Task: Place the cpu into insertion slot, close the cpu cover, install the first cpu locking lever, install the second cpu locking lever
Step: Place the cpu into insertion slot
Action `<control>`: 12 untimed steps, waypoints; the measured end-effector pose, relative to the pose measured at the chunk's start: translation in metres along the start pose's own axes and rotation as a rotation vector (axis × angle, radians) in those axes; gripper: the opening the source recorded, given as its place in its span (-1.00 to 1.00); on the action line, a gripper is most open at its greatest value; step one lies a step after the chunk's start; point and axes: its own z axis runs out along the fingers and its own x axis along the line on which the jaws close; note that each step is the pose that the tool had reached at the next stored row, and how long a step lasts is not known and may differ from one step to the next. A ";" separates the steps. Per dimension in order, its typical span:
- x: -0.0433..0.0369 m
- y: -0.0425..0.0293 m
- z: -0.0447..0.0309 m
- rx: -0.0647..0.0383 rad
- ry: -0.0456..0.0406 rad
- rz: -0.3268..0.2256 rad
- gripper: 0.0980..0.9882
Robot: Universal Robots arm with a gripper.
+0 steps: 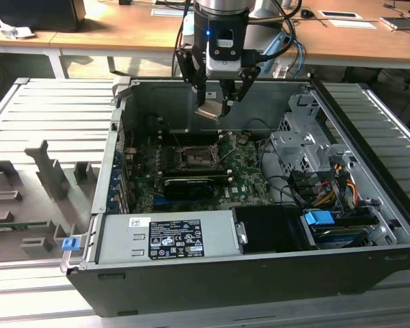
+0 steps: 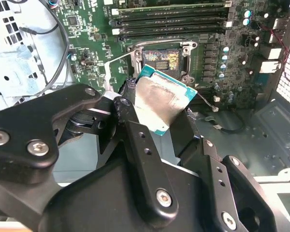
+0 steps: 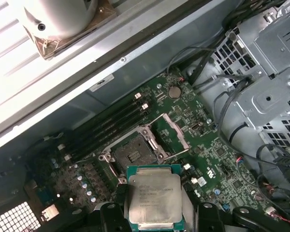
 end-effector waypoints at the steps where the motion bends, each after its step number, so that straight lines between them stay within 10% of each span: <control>1: 0.0000 0.0000 0.0000 0.000 -0.0003 0.004 -0.03; 12: 0.0000 0.0000 0.0005 -0.001 -0.0040 0.046 -0.03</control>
